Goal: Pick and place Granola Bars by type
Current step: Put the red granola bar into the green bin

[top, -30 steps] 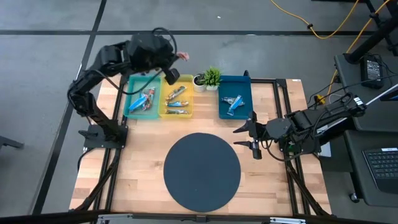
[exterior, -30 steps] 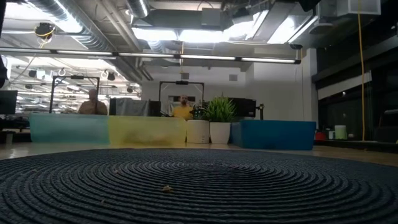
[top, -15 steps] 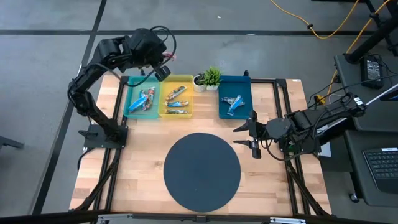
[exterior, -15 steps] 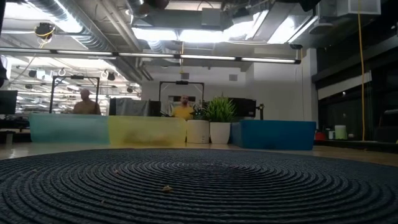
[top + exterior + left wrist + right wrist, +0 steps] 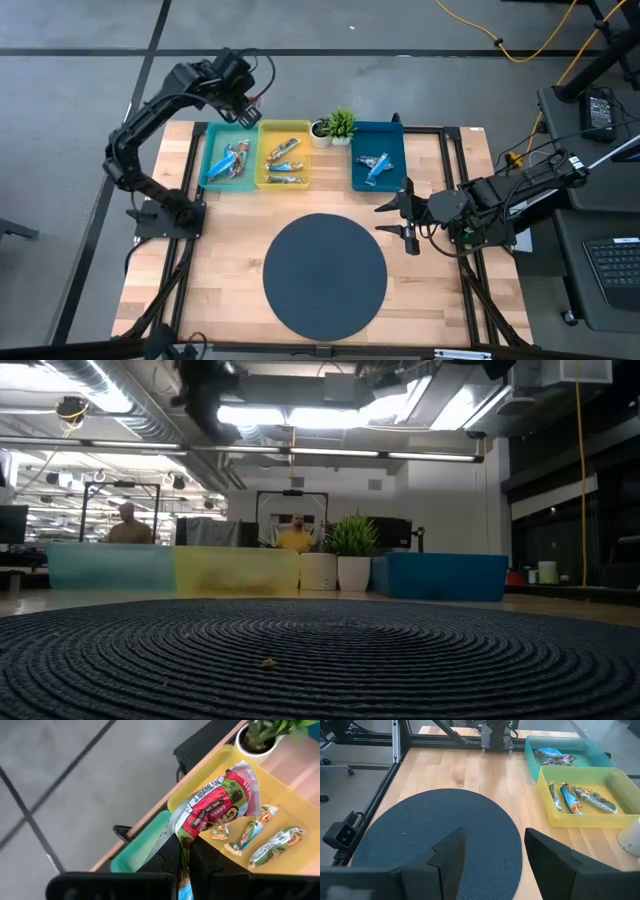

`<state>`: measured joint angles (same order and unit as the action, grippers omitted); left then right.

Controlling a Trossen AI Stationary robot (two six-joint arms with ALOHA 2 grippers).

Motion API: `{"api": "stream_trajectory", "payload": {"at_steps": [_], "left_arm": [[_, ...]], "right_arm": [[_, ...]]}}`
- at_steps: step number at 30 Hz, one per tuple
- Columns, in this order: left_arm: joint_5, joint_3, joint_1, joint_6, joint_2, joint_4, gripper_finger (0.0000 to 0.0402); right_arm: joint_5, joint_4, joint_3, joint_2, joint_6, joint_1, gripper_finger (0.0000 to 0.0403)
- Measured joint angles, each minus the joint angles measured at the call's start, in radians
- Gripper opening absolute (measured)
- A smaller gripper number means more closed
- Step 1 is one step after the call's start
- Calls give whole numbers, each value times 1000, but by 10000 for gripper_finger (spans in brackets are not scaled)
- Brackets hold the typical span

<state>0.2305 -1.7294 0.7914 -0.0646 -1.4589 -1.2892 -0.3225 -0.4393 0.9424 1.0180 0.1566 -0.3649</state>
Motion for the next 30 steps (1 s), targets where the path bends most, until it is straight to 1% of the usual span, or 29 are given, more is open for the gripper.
{"api": "stream_trajectory", "payload": {"at_steps": [5,7,10,16,23,30], "left_arm": [[-75,230,79,39,74,149,11],[-98,305,99,47,95,188,11],[-105,393,123,51,115,224,8],[-106,488,169,51,126,251,11],[-107,592,236,37,127,357,8],[-157,738,296,89,127,470,9]], "right_arm": [[0,0,0,0,1,0,206],[0,0,0,0,4,0,206],[0,0,0,0,3,0,206],[0,0,0,0,0,0,206],[-13,0,0,0,5,0,206],[-25,0,0,0,26,0,206]]}}
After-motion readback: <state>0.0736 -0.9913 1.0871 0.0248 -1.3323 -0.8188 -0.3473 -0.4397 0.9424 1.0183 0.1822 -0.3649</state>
